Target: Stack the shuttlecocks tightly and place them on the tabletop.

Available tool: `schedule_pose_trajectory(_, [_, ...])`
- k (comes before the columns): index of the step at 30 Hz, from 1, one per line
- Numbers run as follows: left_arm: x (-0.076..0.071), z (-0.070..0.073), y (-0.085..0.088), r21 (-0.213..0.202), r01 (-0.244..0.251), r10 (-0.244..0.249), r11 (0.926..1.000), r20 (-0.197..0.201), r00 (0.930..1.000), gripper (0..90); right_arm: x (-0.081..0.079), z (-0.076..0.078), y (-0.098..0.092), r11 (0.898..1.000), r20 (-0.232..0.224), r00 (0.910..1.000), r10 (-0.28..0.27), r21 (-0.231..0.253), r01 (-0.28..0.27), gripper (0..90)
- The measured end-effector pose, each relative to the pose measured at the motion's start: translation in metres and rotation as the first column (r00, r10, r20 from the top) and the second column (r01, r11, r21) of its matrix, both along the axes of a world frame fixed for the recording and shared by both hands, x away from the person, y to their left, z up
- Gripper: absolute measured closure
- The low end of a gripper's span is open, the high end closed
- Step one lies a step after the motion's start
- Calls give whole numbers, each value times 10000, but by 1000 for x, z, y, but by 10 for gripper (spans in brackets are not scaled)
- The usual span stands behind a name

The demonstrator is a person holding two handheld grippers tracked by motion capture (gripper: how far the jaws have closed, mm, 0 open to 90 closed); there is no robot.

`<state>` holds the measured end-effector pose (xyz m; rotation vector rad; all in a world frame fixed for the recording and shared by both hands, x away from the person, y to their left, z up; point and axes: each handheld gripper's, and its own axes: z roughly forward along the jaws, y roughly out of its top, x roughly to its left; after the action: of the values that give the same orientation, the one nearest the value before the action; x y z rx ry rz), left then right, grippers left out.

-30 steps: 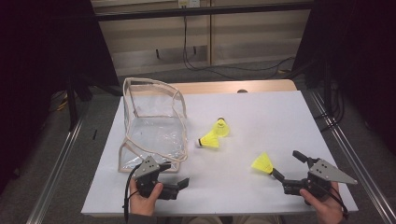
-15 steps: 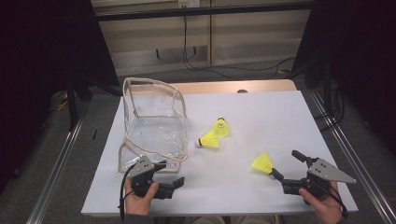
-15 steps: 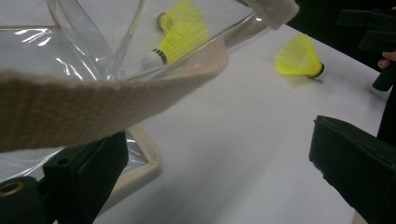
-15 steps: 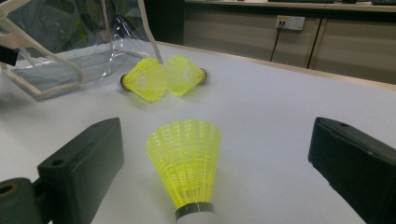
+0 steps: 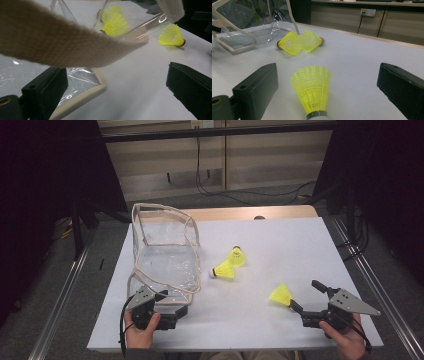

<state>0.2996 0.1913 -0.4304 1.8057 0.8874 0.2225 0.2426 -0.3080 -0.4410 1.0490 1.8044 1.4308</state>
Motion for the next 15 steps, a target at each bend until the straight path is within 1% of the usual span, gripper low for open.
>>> schedule_pose_trajectory(3, [1,-1,2,-8,-81,81,10000,-4,10000,38,0,0,0,10000,-5,10000,14,-7,-14,31])
schedule_pose_trajectory(8, [2,0,7,183,-171,169,9997,129,9998,38,1,0,0,10000,-17,10000,39,-13,-39,32])
schedule_pose_trajectory(9, [2,0,8,191,-190,187,9996,138,9997,38,1,0,-1,10000,-38,10000,48,47,-47,31])
schedule_pose_trajectory(13, [2,0,11,143,-385,383,9992,147,9992,38,4,1,-2,10000,-63,10000,31,36,-31,31])
schedule_pose_trajectory(15, [3,0,11,184,-324,322,9993,141,9994,38,4,1,-3,10000,-87,10000,19,43,-19,33])
